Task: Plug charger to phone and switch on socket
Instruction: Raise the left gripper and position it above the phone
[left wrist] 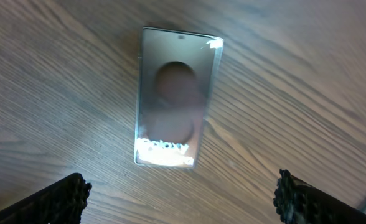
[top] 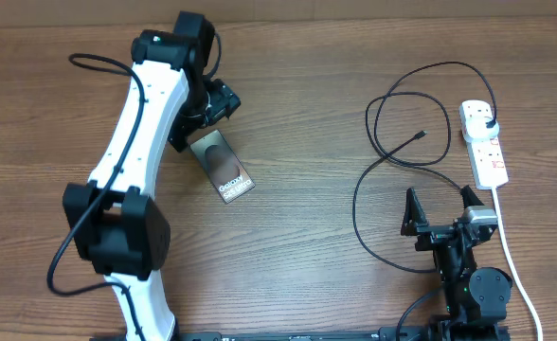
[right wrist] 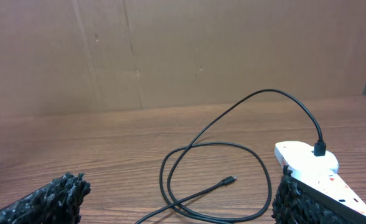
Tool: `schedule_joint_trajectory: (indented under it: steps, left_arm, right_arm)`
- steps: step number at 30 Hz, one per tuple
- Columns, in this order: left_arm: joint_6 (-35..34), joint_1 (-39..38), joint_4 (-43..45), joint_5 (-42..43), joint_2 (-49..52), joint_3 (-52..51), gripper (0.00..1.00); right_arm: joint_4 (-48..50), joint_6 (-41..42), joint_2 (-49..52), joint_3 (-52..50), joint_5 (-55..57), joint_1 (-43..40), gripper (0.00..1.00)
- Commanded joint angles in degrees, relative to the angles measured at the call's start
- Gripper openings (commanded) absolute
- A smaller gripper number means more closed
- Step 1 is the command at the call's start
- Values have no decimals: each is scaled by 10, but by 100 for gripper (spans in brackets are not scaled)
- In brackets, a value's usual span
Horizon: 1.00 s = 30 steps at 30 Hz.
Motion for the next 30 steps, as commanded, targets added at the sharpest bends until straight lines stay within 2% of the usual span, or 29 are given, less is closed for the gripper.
schedule_joint_trajectory:
  steps: [1, 12, 19, 24, 30]
  left_arm:
    - [-22, 4, -9, 28, 51, 5, 100]
    - [6, -8, -10, 22, 137, 5, 100]
    - [20, -12, -6, -35, 150, 3, 100]
    - [55, -20, 31, -32, 150, -1, 99]
    - [41, -39, 24, -35, 147, -2, 100]
  right_arm:
    - [2, -3, -4, -8, 3, 3, 100]
    - [2, -3, -4, -8, 3, 3, 100]
    - [2, -3, -4, -8, 3, 3, 100]
    - [2, -3, -5, -8, 3, 3, 100]
    - [2, -3, -5, -8, 3, 3, 100]
